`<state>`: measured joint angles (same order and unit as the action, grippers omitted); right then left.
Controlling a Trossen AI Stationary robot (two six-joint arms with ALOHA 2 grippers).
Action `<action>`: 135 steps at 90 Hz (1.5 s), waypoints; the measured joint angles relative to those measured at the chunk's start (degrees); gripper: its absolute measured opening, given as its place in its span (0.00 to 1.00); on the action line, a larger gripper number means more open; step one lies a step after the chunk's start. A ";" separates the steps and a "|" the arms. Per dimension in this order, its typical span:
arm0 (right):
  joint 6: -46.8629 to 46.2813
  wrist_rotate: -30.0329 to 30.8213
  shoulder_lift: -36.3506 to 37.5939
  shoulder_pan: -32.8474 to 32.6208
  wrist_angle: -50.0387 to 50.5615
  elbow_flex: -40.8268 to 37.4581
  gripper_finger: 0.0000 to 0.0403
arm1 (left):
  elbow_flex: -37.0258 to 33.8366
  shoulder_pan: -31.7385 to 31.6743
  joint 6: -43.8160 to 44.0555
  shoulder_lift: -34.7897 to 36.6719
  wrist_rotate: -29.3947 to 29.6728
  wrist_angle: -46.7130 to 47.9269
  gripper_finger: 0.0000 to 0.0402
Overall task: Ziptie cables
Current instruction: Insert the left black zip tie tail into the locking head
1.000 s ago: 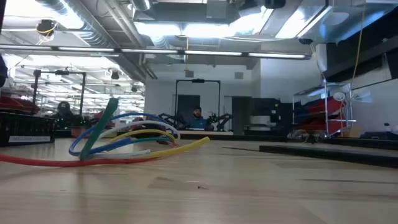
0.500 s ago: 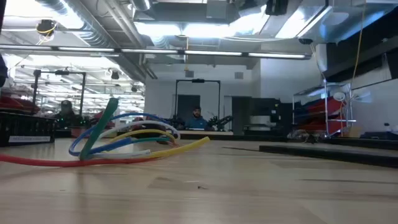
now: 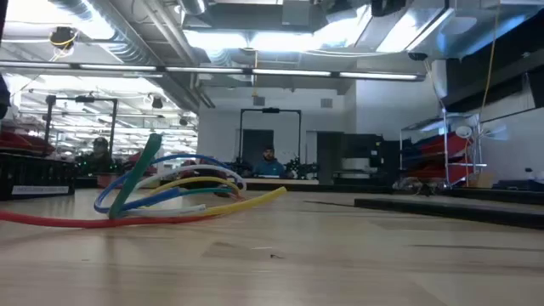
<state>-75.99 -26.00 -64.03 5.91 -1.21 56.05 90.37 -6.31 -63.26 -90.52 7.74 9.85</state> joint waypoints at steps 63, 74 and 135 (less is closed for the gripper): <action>-6.68 7.34 -0.08 0.51 11.92 0.00 0.00 | 0.07 -0.07 1.68 -1.07 3.02 4.50 0.00; -3.90 8.76 -1.69 0.53 15.23 -0.05 0.00 | 0.04 0.07 1.77 -3.05 3.04 6.17 0.00; 1.71 15.52 -1.53 0.46 21.97 0.03 0.00 | 0.02 0.36 10.30 -4.48 0.89 10.39 0.00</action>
<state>-74.28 -10.49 -65.56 6.37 20.76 56.08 90.39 -5.94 -52.96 -95.00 8.63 20.24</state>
